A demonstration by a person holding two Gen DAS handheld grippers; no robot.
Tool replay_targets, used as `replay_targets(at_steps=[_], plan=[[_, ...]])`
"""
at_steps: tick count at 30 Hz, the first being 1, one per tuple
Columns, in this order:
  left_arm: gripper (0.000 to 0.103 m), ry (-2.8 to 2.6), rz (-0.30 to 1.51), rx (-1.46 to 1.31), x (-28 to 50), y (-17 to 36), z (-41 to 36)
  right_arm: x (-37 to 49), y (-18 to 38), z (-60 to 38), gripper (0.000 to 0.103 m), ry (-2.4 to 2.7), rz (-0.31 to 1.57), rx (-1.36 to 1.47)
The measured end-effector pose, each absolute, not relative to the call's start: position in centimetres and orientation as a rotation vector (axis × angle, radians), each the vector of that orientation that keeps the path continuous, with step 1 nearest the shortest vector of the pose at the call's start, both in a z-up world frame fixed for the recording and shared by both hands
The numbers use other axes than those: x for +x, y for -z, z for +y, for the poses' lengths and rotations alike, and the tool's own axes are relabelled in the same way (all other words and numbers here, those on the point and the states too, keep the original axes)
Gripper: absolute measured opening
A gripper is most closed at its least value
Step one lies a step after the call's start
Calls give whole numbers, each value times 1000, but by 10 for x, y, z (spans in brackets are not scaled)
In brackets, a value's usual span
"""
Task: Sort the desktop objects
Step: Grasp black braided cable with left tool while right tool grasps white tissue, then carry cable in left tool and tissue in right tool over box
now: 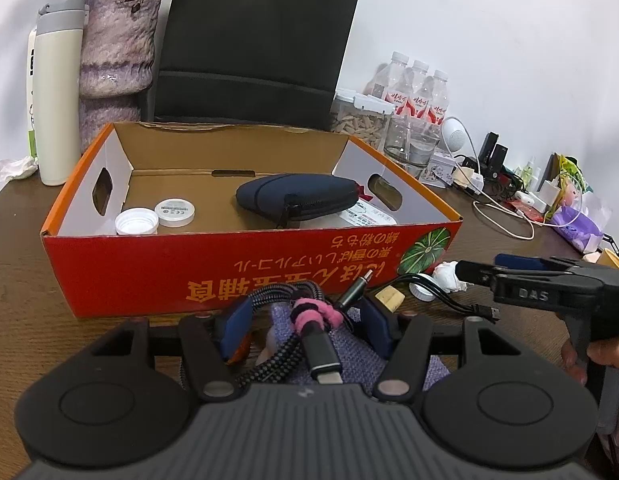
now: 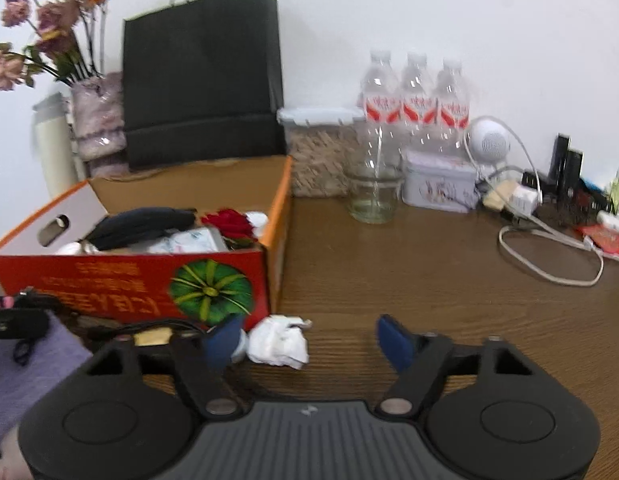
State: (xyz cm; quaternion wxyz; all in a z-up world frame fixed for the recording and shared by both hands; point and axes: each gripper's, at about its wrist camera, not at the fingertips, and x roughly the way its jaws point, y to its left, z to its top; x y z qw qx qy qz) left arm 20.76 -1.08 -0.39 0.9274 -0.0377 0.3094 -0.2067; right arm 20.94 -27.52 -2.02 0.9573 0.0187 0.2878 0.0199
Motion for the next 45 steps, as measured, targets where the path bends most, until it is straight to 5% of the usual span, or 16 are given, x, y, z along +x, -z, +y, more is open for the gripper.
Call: replay_targets(at_steps=[4,11,13,28,32,45], plan=[[61,418,639,-75,207,5,-14,222,28,-275,60,-75,637,46],[61,395,667,-86,209,9,-20,222,30,-270,19,-170,646,60],[54,399,664,-97,208,8,-20,219,30,-267,16,-184,642,56],[39,338,631,-200,195,2,-5,191,11,-260,14,-178,520,36],[28,315,602,-201,189,-2,-1,179,7,-254,14,-181,493,27],[27,256,555,-253,176,-9,15,145,1,-245,14,-184,446,13]])
